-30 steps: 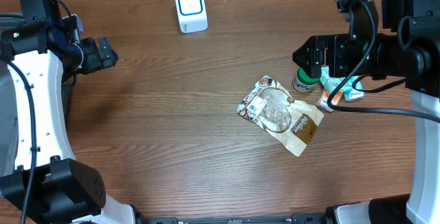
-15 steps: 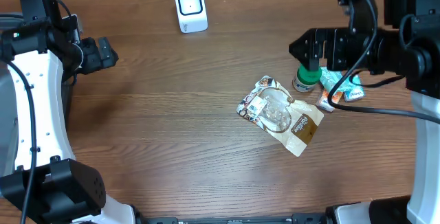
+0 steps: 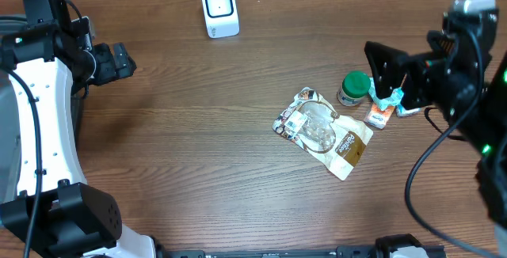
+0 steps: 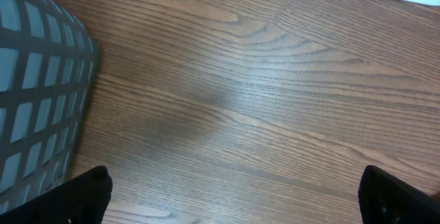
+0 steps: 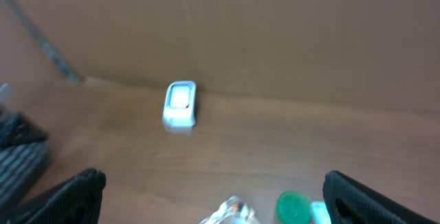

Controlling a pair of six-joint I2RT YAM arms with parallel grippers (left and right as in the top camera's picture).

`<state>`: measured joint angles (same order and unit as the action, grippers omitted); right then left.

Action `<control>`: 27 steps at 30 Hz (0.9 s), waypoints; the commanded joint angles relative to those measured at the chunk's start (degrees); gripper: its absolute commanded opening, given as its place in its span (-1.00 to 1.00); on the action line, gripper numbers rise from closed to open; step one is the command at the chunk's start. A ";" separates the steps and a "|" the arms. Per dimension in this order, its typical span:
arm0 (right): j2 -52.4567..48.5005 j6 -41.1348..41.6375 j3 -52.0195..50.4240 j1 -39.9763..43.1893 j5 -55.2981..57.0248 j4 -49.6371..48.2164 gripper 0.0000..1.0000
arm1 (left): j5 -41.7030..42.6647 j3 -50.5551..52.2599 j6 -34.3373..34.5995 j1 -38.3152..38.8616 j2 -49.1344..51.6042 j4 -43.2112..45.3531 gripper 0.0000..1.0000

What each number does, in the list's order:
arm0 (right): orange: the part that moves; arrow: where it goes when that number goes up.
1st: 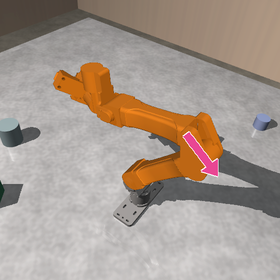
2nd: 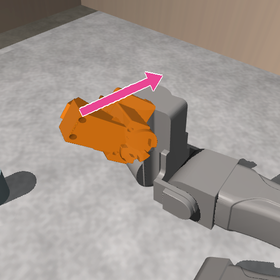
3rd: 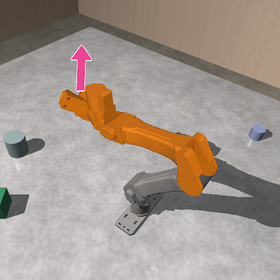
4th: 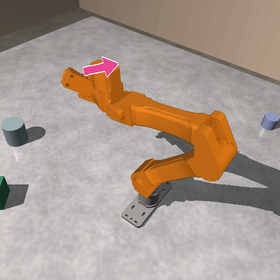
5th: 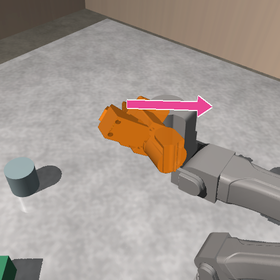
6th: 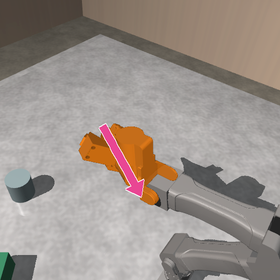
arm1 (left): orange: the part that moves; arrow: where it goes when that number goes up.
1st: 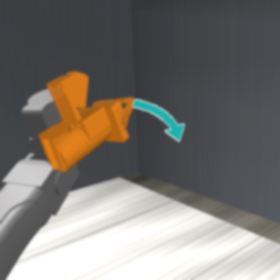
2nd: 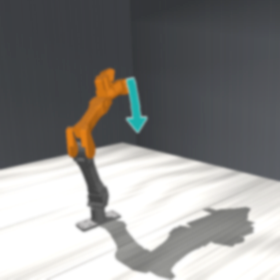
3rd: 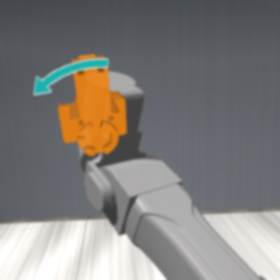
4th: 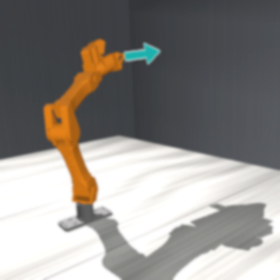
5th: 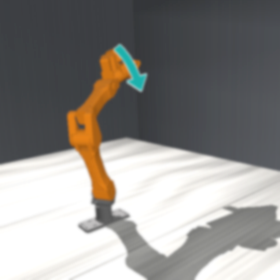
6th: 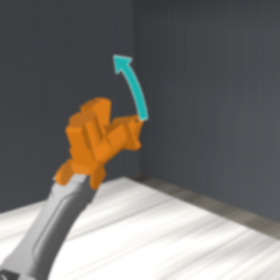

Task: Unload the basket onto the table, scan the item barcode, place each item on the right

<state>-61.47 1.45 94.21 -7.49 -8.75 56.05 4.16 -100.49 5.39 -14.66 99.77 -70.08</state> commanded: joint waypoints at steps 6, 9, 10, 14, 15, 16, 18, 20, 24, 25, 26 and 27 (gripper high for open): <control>21.49 -0.17 -37.88 4.57 3.15 -28.24 1.00 | -0.13 0.09 -1.14 0.09 0.24 0.04 0.99; 28.13 -0.11 -49.11 5.33 3.08 -37.53 1.00 | -0.13 0.09 -1.14 0.09 0.24 0.04 0.99; 30.21 -0.09 -52.76 5.53 2.82 -40.57 0.99 | -0.13 0.11 -1.14 0.09 0.24 0.07 0.99; 36.98 0.31 -64.57 5.75 2.23 -51.06 1.00 | -0.13 0.09 -1.14 0.09 0.24 0.04 0.99; 38.36 0.31 -66.82 5.75 2.12 -53.24 1.00 | -0.13 0.09 -1.14 0.09 0.24 0.07 0.99; 39.89 0.31 -69.35 5.75 1.99 -55.82 1.00 | -0.13 0.09 -1.14 0.09 0.24 0.07 0.99; 42.49 0.31 -73.35 5.75 1.79 -59.54 1.00 | -0.13 0.09 -1.14 0.09 0.24 0.04 0.99; 44.81 0.31 -76.96 5.75 1.77 -62.16 1.00 | -0.13 0.09 -1.14 0.09 0.24 0.04 0.99; 47.30 0.31 -81.37 5.75 1.62 -64.00 1.00 | -0.11 0.09 -1.14 0.09 0.24 0.07 0.99; 47.71 0.31 -82.12 5.75 1.60 -63.95 1.00 | -0.13 0.09 -1.14 0.09 0.24 0.07 0.99; 48.04 0.31 -82.71 5.75 1.60 -63.95 1.00 | -0.11 0.09 -1.14 0.09 0.24 0.04 0.99; 48.48 0.28 -83.38 5.75 1.62 -63.95 1.00 | -0.13 0.11 -1.14 0.09 0.24 0.04 0.99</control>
<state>-14.52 1.52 12.71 -1.91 -7.07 -7.42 4.03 -100.49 5.39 -14.66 99.77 -70.11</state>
